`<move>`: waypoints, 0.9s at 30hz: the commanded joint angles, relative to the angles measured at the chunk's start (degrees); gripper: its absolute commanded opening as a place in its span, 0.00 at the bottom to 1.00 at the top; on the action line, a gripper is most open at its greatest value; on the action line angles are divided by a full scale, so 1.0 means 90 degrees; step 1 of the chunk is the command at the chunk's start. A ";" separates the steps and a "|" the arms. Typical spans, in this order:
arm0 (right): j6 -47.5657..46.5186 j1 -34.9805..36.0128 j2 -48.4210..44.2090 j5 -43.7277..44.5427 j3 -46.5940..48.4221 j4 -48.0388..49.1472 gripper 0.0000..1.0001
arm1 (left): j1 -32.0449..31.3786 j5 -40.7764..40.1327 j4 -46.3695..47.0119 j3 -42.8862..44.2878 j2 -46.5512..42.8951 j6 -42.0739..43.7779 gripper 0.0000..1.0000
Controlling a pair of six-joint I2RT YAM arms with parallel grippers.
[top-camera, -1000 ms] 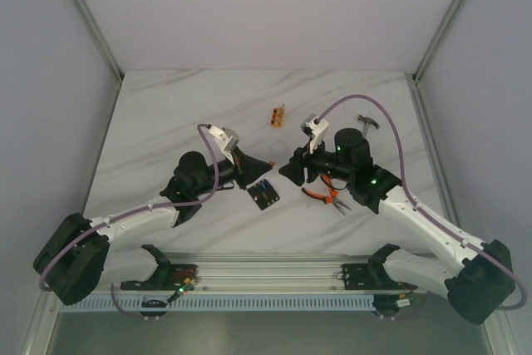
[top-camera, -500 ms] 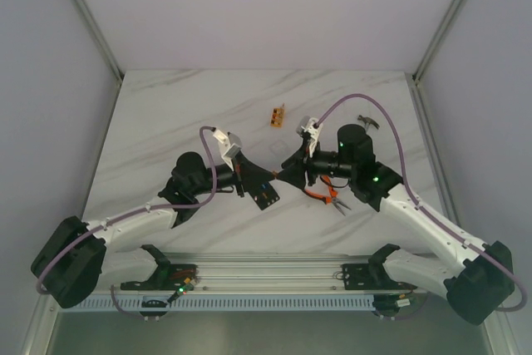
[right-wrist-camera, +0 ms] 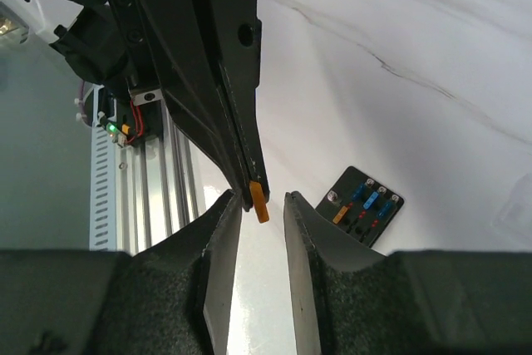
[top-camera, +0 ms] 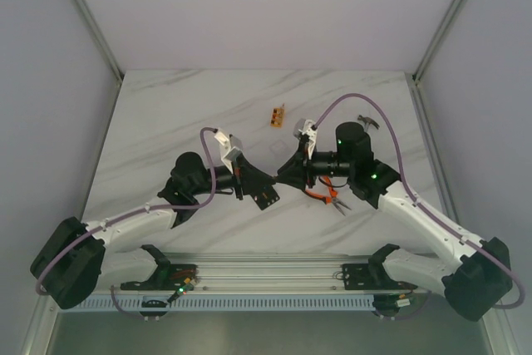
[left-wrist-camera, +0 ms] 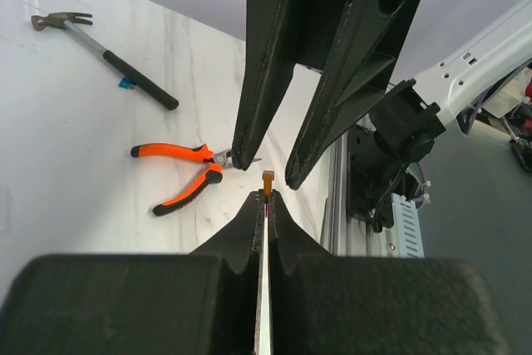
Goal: Snap on the fuse box
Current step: Pick up the fuse from the center of the board.
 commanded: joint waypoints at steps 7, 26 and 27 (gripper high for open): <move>-0.0171 -0.0042 0.0106 -0.0457 0.0305 -0.0086 0.24 | -0.0085 0.0436 0.0405 0.0093 -0.0155 0.0129 0.00; 0.0378 -0.0004 0.0165 0.1330 -0.0005 -0.0287 0.00 | -0.0105 -0.2181 -0.0125 -0.0538 -0.0550 -0.0661 0.49; 0.0455 0.0023 0.0185 0.1559 -0.0027 -0.0320 0.00 | -0.0096 -0.2548 -0.0266 -0.0627 -0.0640 -0.0782 0.54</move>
